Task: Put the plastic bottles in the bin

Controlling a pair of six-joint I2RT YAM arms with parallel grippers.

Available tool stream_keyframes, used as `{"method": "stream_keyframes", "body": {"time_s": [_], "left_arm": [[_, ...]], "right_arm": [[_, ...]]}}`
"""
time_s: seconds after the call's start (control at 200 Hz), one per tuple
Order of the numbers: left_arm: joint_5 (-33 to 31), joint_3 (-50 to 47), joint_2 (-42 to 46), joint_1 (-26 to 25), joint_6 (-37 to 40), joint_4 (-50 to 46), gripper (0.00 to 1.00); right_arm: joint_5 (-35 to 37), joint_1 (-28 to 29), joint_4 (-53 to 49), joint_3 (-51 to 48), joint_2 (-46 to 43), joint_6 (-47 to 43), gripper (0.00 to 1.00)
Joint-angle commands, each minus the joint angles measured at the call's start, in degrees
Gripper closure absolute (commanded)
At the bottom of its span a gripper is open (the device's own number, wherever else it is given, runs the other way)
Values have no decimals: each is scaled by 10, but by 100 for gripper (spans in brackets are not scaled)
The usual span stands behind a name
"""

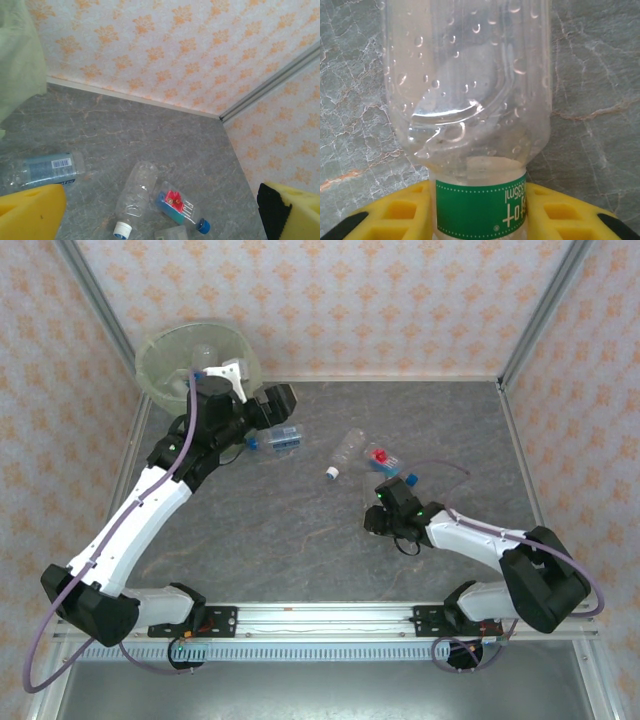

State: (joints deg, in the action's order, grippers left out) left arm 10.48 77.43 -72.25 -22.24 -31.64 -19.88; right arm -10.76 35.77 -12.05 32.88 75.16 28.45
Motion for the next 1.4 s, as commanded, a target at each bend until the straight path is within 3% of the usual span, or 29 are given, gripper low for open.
{"method": "stream_keyframes", "body": {"time_s": [0.0, 0.39, 0.626, 0.991, 1.396], "left_arm": [[19, 3, 21, 26, -42, -4, 1], [109, -28, 27, 43, -112, 82, 12], [190, -39, 2, 41, -144, 139, 24], [251, -34, -30, -2, -112, 149, 25], [278, -27, -69, -30, -91, 163, 26]], "right_arm": [[27, 5, 5, -7, -23, 1, 64], [60, 23, -17, 51, -121, 4, 64], [117, 75, -25, 147, -124, -23, 65], [127, 136, -18, 270, -77, -85, 66], [115, 158, -13, 282, -77, -89, 66]]}}
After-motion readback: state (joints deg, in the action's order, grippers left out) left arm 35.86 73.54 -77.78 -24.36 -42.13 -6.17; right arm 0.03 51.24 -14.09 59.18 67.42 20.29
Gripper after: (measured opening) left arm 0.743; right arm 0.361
